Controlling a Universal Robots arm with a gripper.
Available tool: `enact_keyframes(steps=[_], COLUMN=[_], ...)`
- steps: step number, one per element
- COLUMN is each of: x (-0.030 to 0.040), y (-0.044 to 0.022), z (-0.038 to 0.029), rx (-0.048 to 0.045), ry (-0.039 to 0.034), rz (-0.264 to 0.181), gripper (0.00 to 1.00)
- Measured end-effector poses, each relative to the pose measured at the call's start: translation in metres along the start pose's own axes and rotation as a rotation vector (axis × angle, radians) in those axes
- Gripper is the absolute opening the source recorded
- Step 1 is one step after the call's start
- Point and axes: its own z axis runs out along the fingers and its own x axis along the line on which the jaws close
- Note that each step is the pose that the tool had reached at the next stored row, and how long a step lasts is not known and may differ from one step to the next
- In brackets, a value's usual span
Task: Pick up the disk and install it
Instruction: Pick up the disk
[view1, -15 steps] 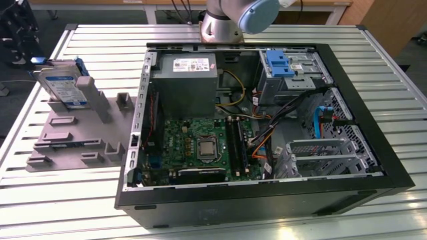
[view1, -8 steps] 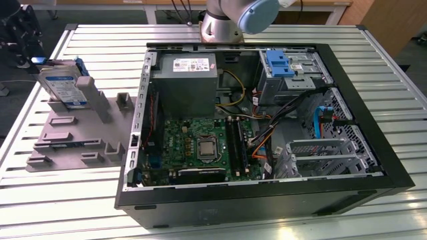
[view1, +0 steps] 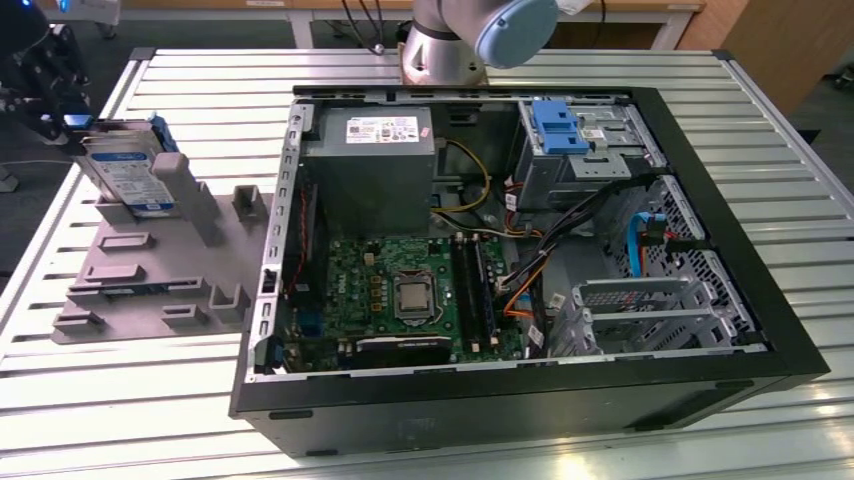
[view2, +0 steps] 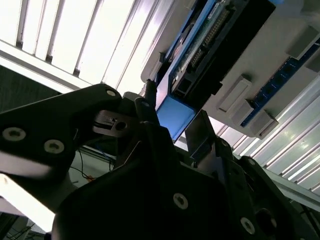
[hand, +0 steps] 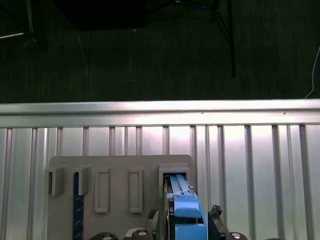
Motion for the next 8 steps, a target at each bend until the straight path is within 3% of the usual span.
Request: enact_keyframes(steps=[2, 3, 8], x=[0.0001, 0.0001, 0.0002], y=[0.0003, 0.0004, 0.0003], z=[0.0022, 0.0031, 0.0058], rx=[0.0001, 0.0002, 0.0005], ry=[0.0001, 0.0000, 0.0002], rz=[0.000, 0.000, 0.000], gripper=[0.51, 0.45, 0.45])
